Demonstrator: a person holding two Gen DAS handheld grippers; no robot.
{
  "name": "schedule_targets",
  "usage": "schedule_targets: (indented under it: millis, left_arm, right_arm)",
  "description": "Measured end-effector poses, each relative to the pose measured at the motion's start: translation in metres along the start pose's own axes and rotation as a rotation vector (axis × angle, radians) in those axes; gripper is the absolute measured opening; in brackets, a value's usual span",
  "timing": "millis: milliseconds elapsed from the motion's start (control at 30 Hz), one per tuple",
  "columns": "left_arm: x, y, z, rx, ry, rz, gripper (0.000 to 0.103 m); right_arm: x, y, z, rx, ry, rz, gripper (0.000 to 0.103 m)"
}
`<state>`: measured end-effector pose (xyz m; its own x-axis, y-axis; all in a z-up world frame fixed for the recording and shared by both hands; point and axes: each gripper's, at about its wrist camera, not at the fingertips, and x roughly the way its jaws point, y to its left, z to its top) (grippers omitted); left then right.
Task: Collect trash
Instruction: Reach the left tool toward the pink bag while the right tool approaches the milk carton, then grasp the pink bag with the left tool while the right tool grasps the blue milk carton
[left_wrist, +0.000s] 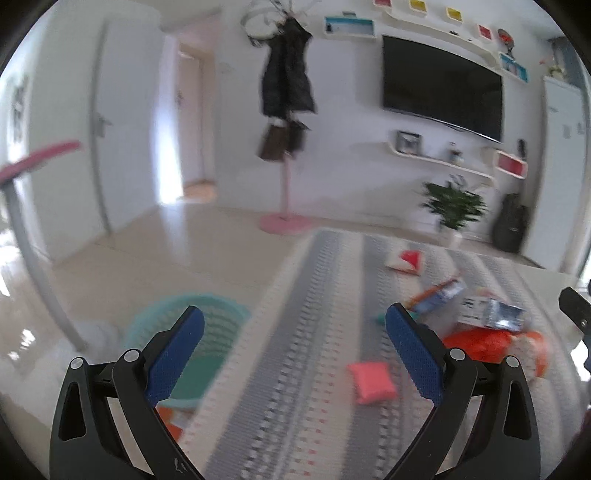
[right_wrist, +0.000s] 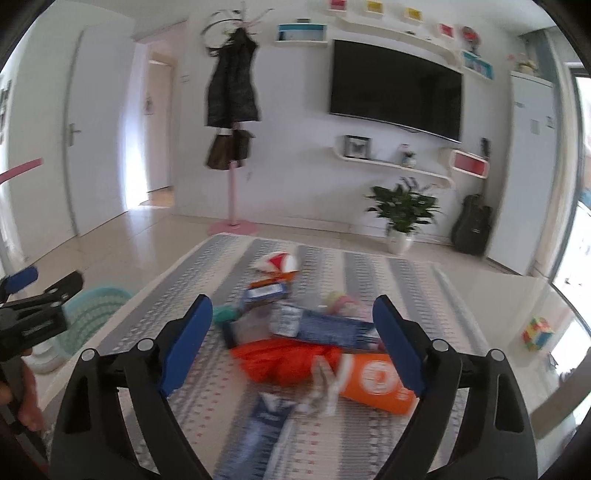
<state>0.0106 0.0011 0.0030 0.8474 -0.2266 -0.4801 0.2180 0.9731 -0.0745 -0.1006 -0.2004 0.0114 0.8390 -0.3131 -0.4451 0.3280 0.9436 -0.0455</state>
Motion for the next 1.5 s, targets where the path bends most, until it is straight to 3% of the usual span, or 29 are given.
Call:
schedule_targets:
  millis: [100,133,233,433,533,600,667,700,833,900,1000,1100,1167,1500]
  left_arm:
    - [0.021,-0.003,0.001,0.015,0.116,-0.107,0.095]
    - [0.030,-0.006,-0.002,0.044,0.150,-0.099,0.091]
    - [0.044,-0.007,-0.009,-0.016,0.250,-0.116,0.088]
    - [0.067,-0.022,-0.027,-0.014,0.407,-0.200,0.088]
    - [0.092,-0.027,-0.040,-0.054,0.521,-0.255,0.080]
    - [0.112,-0.028,-0.051,-0.096,0.603,-0.295,0.077]
    - [0.127,-0.030,-0.060,-0.117,0.652,-0.310,0.068]
    - [0.130,-0.033,-0.062,-0.111,0.652,-0.318,0.066]
    - [0.136,-0.050,-0.062,-0.008,0.593,-0.227,0.065]
    - [0.141,-0.055,-0.062,0.023,0.608,-0.196,0.063]
    - [0.153,-0.060,-0.066,0.055,0.644,-0.159,0.051]
    - [0.152,-0.067,-0.067,0.113,0.616,-0.112,0.047]
    - [0.150,-0.071,-0.067,0.157,0.598,-0.094,0.038]
    - [0.124,-0.057,-0.051,0.176,0.496,-0.103,0.037]
  right_arm:
    - [0.000,-0.029,0.001,0.082,0.050,-0.082,0.083]
    - [-0.002,-0.040,-0.002,0.126,0.065,-0.095,0.083]
    - [-0.007,-0.061,-0.011,0.225,0.115,-0.101,0.082]
    - [-0.021,-0.055,-0.037,0.248,0.176,-0.092,0.082]
    - [-0.016,-0.039,-0.047,0.237,0.218,-0.076,0.082]
    - [-0.007,-0.022,-0.054,0.199,0.251,-0.070,0.069]
    - [0.002,-0.011,-0.060,0.168,0.282,-0.073,0.062]
    - [0.005,-0.007,-0.063,0.172,0.293,-0.048,0.062]
    - [0.012,0.003,-0.070,0.167,0.316,-0.008,0.062]
    - [0.015,0.009,-0.072,0.147,0.320,-0.004,0.062]
    - [0.020,0.015,-0.076,0.147,0.338,0.020,0.063]
    - [0.026,0.016,-0.081,0.157,0.356,0.025,0.066]
    - [0.033,0.016,-0.083,0.151,0.373,0.014,0.066]
    - [0.055,0.027,-0.085,0.139,0.457,-0.035,0.066]
